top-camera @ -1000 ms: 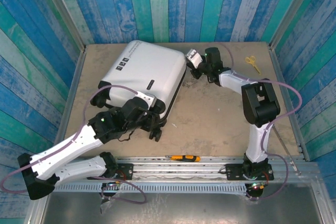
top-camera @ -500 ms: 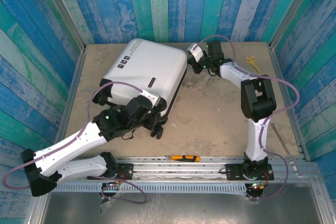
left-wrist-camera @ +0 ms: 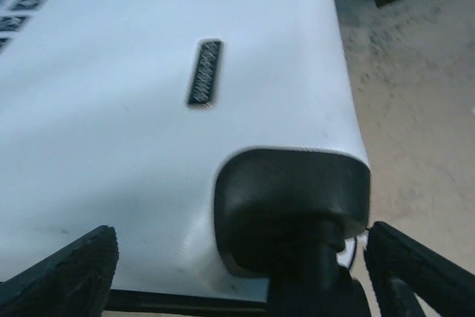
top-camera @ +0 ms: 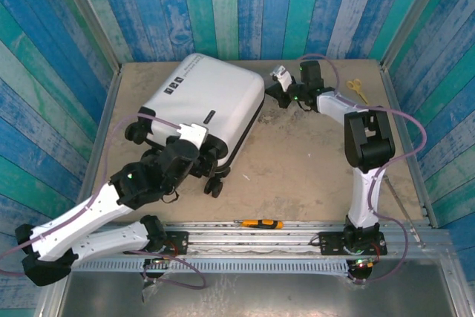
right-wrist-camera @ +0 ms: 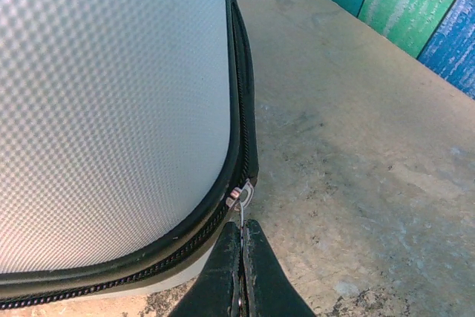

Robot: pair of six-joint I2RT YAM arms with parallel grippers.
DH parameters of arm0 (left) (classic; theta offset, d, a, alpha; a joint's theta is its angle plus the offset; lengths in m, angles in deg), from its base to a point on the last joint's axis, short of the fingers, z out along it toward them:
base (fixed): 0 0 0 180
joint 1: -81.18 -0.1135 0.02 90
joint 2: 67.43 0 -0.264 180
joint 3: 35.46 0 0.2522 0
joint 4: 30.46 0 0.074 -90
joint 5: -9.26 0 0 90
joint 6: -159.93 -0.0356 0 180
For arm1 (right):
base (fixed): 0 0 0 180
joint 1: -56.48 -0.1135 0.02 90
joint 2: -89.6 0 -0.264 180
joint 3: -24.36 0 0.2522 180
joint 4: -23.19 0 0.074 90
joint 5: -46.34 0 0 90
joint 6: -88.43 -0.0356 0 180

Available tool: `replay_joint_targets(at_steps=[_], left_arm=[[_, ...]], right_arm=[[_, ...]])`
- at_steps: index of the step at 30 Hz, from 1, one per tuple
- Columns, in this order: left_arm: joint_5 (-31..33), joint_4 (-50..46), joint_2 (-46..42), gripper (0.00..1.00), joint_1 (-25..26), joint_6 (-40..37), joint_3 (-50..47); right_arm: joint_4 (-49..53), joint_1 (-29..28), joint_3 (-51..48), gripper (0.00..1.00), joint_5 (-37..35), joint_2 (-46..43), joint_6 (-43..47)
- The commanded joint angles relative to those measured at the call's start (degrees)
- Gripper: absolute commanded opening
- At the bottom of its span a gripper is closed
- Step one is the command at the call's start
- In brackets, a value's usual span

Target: Pack the luggage

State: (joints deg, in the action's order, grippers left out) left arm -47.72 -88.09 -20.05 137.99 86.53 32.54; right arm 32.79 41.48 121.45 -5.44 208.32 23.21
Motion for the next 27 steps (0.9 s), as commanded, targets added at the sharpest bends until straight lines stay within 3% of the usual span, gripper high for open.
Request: replay_joint_targets(at_steps=[1,3,6,11,16,27], left_arm=[[4.74,-2.85,1.13,0.93,-0.15,3.67,4.28],[0.52,-4.57,1.42,0.94,-0.21,4.84,6.96],[-14.23,-9.13,4.96,0.94,-0.22,3.26,12.62],[-20.98,-22.8,16.56,0.86,-0.13,7.23,18.42],[-23.33,-22.48,18.89,0.82,-0.08,9.15,17.31],[-14.81,-28.93,24.26,0.82,-0.08,17.24,18.11]], right_arm=[[-0.07,-0.29,-1.21,0.0,1.62,-3.04,0.83],[0.03,-0.54,-1.4,0.0,1.02,-3.25,1.14],[0.59,-0.9,-1.64,0.0,-0.08,-3.41,2.18],[0.82,-0.99,-1.25,0.0,-0.85,-3.32,2.46],[1.61,-0.95,-0.49,0.0,-1.12,-2.53,3.35],[2.41,-0.99,0.21,0.0,-1.39,-1.73,4.31]])
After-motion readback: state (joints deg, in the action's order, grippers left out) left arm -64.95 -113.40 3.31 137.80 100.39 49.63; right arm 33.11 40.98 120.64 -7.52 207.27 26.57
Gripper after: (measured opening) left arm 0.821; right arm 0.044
